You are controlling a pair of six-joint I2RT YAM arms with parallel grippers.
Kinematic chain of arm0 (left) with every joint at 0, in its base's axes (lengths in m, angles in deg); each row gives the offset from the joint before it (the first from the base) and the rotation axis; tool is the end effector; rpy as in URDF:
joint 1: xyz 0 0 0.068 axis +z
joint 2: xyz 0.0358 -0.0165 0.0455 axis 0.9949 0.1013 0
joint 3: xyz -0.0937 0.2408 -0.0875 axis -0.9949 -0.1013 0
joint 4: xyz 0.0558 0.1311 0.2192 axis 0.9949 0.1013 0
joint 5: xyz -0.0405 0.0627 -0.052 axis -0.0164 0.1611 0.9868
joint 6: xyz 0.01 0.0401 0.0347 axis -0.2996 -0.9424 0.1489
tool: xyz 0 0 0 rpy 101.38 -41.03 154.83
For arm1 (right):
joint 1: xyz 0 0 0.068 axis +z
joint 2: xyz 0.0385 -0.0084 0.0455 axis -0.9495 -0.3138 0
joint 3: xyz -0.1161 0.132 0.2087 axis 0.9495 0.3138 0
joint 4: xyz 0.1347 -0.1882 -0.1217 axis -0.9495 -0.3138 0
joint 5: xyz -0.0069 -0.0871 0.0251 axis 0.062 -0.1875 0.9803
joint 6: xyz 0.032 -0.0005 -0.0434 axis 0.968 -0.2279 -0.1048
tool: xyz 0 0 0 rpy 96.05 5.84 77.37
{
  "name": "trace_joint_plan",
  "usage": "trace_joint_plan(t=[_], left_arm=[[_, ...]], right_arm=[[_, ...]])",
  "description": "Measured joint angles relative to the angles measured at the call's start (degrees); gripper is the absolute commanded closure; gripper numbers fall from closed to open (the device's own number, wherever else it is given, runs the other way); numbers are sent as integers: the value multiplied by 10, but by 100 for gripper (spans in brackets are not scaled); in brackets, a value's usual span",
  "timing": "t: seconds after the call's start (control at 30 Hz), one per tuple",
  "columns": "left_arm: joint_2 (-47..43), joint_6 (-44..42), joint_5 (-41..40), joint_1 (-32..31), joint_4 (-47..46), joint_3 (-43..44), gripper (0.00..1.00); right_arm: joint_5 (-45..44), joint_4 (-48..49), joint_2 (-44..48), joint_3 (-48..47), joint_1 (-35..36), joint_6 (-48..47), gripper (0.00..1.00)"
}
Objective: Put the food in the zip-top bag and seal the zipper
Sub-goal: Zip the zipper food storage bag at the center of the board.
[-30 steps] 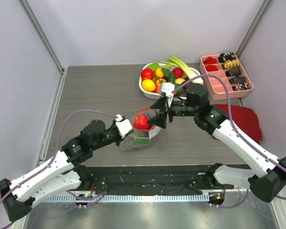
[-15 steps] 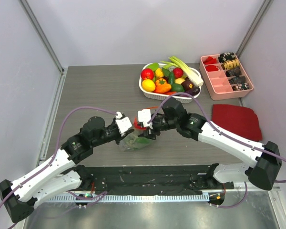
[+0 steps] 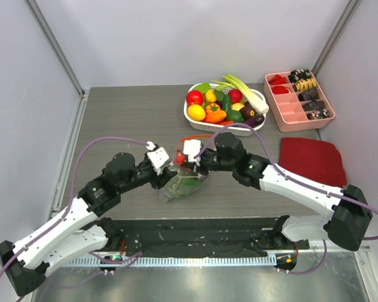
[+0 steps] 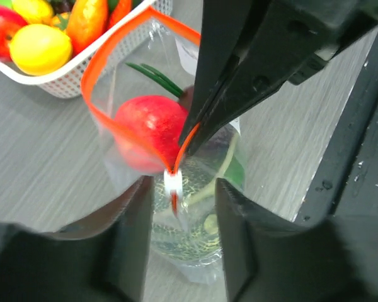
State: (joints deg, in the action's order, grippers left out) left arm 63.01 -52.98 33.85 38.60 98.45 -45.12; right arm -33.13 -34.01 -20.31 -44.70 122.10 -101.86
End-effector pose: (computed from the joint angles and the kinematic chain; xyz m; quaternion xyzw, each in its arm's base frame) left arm 0.1214 -0.1334 0.3137 0.4122 0.6898 -0.2598 0.5355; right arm 0.1743 0.2342 0.3077 -0.6002 0.5499 0.2837 0.5068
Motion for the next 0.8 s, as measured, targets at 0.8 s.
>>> trace_joint_plan(t=[0.8], left_arm=[[-12, 11, -50, 16, -152, -74, 33]], right_arm=[[-36, 101, 70, 73, -5, 113, 99]])
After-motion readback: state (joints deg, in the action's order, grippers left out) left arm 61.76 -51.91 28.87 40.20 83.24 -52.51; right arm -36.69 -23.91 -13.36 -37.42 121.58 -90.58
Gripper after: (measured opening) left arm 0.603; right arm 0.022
